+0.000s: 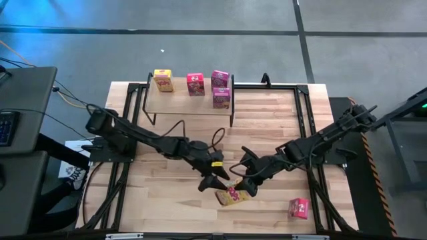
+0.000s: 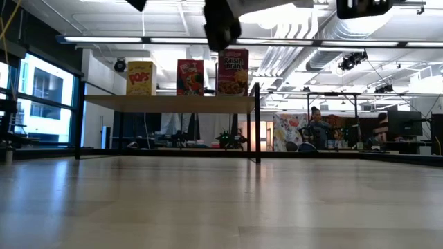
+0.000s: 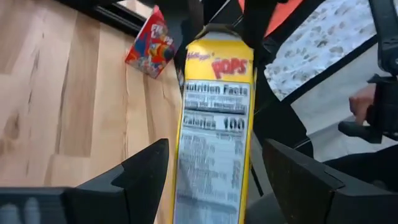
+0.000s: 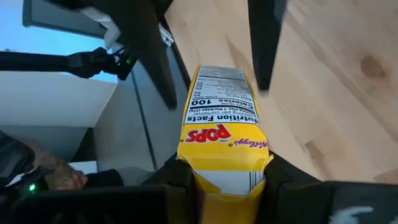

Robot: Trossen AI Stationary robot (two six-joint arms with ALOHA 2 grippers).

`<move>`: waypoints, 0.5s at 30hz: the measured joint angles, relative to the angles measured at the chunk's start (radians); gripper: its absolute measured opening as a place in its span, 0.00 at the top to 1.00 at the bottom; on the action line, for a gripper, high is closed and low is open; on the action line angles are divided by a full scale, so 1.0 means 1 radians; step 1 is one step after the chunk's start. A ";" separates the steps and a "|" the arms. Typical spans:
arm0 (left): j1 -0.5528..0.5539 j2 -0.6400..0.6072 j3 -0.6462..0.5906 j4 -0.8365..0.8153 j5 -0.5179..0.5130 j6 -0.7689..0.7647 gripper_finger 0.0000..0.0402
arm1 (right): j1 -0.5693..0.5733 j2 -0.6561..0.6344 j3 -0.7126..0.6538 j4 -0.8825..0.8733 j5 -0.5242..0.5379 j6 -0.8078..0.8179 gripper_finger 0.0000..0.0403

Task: Stack cereal on shelf
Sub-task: Put the yellow cereal box on the shelf aligned with the other yellow cereal box

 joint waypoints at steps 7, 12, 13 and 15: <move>-0.007 0.039 0.013 0.008 0.004 -0.030 0.38 | 0.000 0.000 0.000 0.014 0.015 -0.033 0.82; -0.011 0.040 0.013 0.002 0.060 -0.021 0.38 | -0.002 0.000 0.000 0.027 0.043 -0.063 0.82; -0.011 0.040 0.013 0.002 0.074 -0.020 0.38 | -0.004 0.000 0.000 0.027 0.052 -0.068 0.82; -0.010 0.040 0.013 0.001 0.101 -0.019 0.39 | -0.006 0.000 0.000 0.031 0.058 -0.082 0.82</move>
